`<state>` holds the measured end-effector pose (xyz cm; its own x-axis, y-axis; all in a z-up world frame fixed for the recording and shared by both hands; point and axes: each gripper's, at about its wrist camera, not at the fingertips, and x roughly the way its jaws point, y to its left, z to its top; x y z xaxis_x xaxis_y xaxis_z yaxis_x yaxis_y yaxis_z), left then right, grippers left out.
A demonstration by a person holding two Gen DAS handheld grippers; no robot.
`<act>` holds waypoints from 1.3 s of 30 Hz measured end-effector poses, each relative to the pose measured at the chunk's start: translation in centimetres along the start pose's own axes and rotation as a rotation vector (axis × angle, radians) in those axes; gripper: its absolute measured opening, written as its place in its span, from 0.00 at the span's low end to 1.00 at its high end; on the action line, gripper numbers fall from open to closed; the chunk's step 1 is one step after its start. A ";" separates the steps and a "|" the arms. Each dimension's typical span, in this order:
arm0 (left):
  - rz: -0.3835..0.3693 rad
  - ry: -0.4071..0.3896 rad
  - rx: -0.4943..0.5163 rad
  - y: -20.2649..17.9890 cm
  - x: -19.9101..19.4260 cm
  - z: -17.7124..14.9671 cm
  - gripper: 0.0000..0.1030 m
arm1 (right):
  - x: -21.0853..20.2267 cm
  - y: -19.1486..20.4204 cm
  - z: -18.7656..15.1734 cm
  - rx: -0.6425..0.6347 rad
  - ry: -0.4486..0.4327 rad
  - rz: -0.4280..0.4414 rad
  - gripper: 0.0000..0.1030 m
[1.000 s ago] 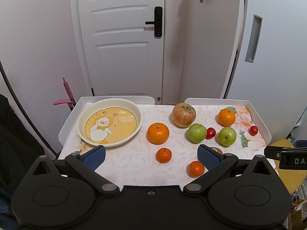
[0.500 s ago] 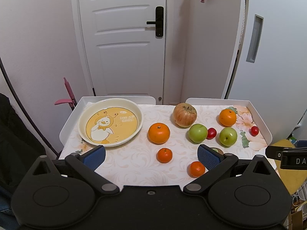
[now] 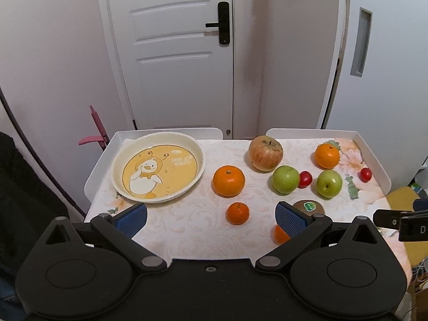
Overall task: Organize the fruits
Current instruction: 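Close the left tool on a small tangerine while the right tool grasps the kiwi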
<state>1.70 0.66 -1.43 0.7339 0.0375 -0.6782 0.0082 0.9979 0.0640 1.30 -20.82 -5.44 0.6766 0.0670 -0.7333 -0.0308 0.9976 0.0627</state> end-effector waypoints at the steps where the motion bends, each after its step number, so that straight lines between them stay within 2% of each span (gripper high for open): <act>1: -0.002 0.000 0.007 0.0 0.5 -0.1 1.00 | 0.6 0.1 0.0 0.000 0.003 -0.003 1.00; 12: -0.106 0.042 0.163 0.2 7.0 -1.5 1.00 | 5.7 1.0 -0.7 0.119 0.021 0.003 1.00; 23: -0.243 0.091 0.274 0.4 12.9 -2.0 0.93 | 10.1 2.5 -1.5 0.238 0.025 -0.021 1.00; 25: -0.265 0.098 0.297 0.1 13.6 -2.0 0.87 | 10.7 2.7 -1.6 0.249 0.025 -0.026 1.00; 27: -0.281 0.108 0.312 -0.1 14.4 -2.1 0.86 | 11.2 3.0 -1.6 0.254 0.025 -0.034 1.00; 30: -0.313 0.129 0.322 -0.4 15.6 -2.3 0.74 | 11.8 3.2 -1.6 0.264 0.020 -0.037 1.00; 39: -0.339 0.143 0.334 -1.0 17.1 -2.2 0.53 | 13.6 3.7 -1.4 0.254 0.032 -0.033 1.00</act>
<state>12.72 0.45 -14.74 0.5516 -0.2561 -0.7938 0.4649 0.8846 0.0377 9.34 -16.14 -16.12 0.6506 0.0391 -0.7584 0.1797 0.9624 0.2037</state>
